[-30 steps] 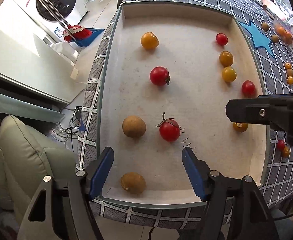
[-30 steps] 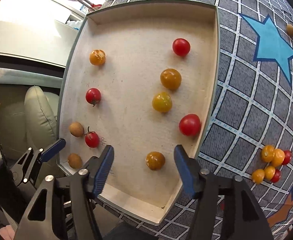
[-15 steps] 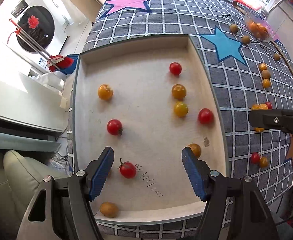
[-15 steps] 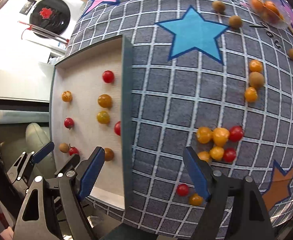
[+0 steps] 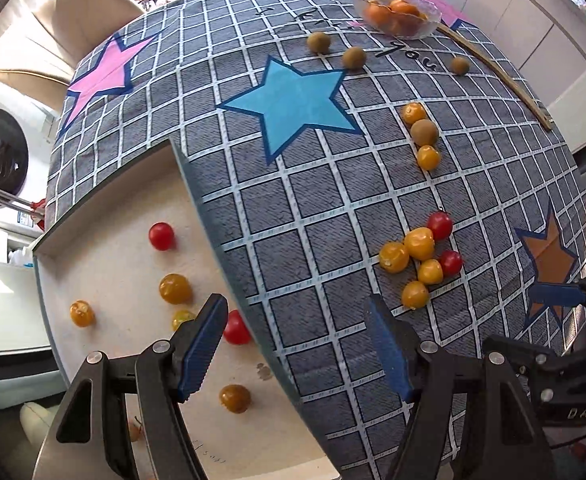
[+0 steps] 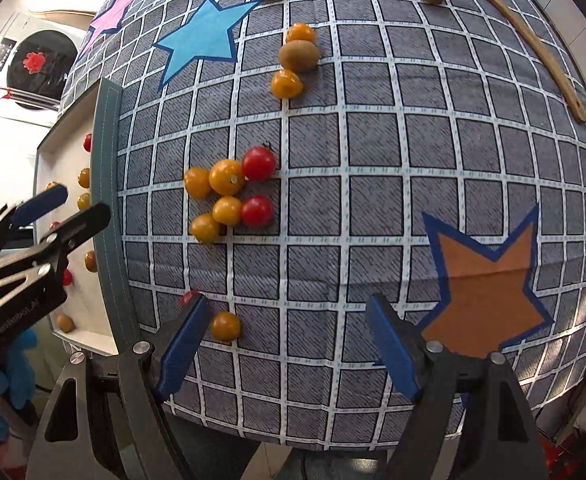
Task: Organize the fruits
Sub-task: 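Move both tools back from the tray toward the tomatoes on the cloth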
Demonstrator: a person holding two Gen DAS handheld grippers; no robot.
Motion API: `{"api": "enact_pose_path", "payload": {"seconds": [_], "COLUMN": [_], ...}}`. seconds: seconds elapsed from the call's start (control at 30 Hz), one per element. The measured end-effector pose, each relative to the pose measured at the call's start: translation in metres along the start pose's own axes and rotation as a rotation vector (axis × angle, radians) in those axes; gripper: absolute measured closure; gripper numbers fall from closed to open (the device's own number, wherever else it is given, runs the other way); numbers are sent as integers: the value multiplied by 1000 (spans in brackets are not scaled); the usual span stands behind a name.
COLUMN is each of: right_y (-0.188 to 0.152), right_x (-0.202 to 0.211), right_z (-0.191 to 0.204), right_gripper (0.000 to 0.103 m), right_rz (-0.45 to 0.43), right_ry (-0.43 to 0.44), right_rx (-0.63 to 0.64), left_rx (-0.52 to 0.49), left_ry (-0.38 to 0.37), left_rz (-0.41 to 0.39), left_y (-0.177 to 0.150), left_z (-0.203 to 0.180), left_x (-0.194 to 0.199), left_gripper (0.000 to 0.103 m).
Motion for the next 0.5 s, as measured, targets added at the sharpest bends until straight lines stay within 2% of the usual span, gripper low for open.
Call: {"api": "enact_pose_path", "payload": {"seconds": [0.27, 0.43, 0.5], "right_y": [-38, -49, -48], "right_x": [-11, -15, -20], "right_z": [-5, 0, 4], "right_gripper": [20, 21, 24], "right_rz": [30, 27, 23], "right_ry": [0, 6, 5], "right_rx": [58, 72, 81], "left_rx": [-36, -45, -54], "left_ry": [-28, -42, -39], "left_rz": [57, 66, 66], "left_y": [11, 16, 18], "left_z": [-23, -30, -32], "left_x": [-32, -43, -48], "left_gripper": [31, 31, 31]}}
Point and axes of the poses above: each gripper's, at about its wrist camera, not at the fingertips, and x roughly against the way its jaws point, z to its left, y to its top, the point moved 9 cm from there along -x, roughly the way its jaws point, and after that the axes turned 7 degrees about -x, right-handed, at the moved point
